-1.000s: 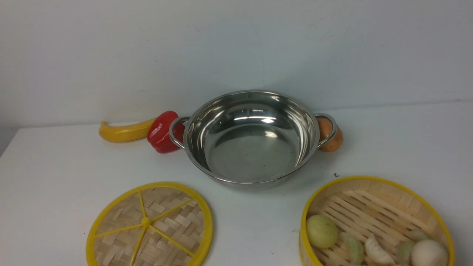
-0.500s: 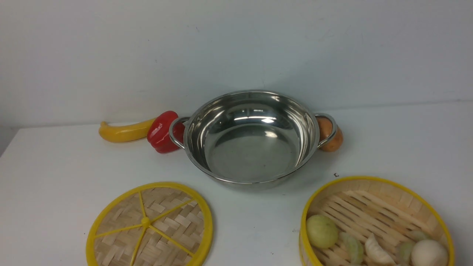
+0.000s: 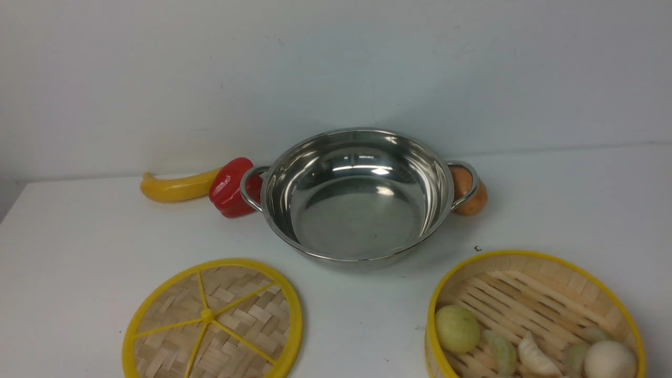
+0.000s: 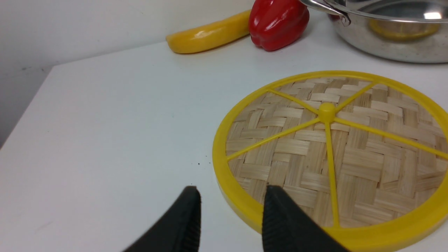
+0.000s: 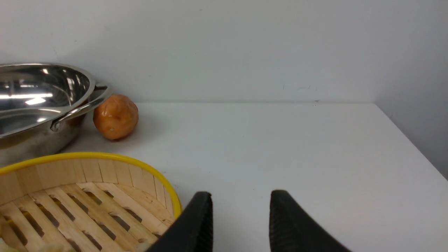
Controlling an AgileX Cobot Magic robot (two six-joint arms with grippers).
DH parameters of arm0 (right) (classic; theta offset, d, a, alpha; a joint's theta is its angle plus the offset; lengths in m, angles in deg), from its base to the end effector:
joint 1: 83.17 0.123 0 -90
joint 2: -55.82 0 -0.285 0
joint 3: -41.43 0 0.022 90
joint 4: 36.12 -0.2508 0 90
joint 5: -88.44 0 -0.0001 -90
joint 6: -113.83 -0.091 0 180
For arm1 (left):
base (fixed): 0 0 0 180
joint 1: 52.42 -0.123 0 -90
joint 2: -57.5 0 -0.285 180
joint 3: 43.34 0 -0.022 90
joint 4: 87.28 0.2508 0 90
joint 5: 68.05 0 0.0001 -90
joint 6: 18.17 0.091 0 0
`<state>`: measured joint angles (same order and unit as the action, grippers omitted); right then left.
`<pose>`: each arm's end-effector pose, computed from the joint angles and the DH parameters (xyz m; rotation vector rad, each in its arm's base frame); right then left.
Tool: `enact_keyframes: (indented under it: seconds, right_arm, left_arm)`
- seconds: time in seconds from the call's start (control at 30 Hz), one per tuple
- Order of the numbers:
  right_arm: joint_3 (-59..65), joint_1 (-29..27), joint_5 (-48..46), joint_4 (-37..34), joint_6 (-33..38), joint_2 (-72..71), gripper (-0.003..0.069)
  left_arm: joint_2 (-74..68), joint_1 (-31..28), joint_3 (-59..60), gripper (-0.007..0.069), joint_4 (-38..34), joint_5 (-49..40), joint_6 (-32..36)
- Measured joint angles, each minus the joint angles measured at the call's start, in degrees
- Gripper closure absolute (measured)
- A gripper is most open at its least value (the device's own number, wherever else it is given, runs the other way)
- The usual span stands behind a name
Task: Place the steamer in the pot on the white table, and put the lid on the steamer.
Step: 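Reach for and grasp the rim of the bamboo steamer holding the buns with the right gripper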
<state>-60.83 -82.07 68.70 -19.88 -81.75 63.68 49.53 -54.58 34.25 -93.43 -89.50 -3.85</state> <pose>0.0538 -0.0076 0.1802 0.0532 1.8244 -0.0697 0.0532 -0.0016 0.1773 0.1318 1.8619 0.0932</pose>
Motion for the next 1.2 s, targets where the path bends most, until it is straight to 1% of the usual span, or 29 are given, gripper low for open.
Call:
enact_keyframes:
  seconds: [0.23, 0.37, 0.53, 0.67, 0.77, 0.9, 1.03, 1.2]
  right_arm:
    - [0.0, 0.0, 0.0, 0.05, -0.03, 0.0, 0.0414]
    - [-1.33, 0.0, -0.8, -5.86, -2.17, -0.07, 0.0414]
    - [-11.67, 0.0, -2.8, -8.53, 0.57, -0.14, 0.0414]
    - [-21.06, 0.0, -8.7, -10.96, 2.29, -0.27, 0.0414]
    - [-27.16, 0.0, -15.43, -14.68, 3.65, -0.3, 0.0414]
    - [-30.64, 0.0, -21.31, -19.87, 4.22, -0.3, 0.0414]
    - [-30.9, 0.0, -21.91, -27.15, 4.27, -0.3, 0.0414]
    - [-30.97, 0.0, -20.93, -31.3, 5.95, -0.23, 0.0414]
  left_arm:
    - [0.0, 0.0, 0.0, 0.0384, 0.0, 0.0, 0.0]
    - [0.0, 0.0, 0.0, 0.0384, 0.0, 0.0, 0.0]
    - [0.0, 0.0, 0.0, 0.0384, 0.0, 0.0, 0.0]
    - [0.0, 0.0, 0.0, 0.0384, 0.0, 0.0, 0.0]
    - [0.0, 0.0, 0.0, 0.0384, 0.0, 0.0, 0.0]
    - [0.0, 0.0, 0.0, 0.0384, 0.0, 0.0, 0.0]
    - [0.0, 0.0, 0.0, 0.0384, 0.0, 0.0, 0.0]
    - [0.0, 0.0, 0.0, 0.0384, 0.0, 0.0, 0.0]
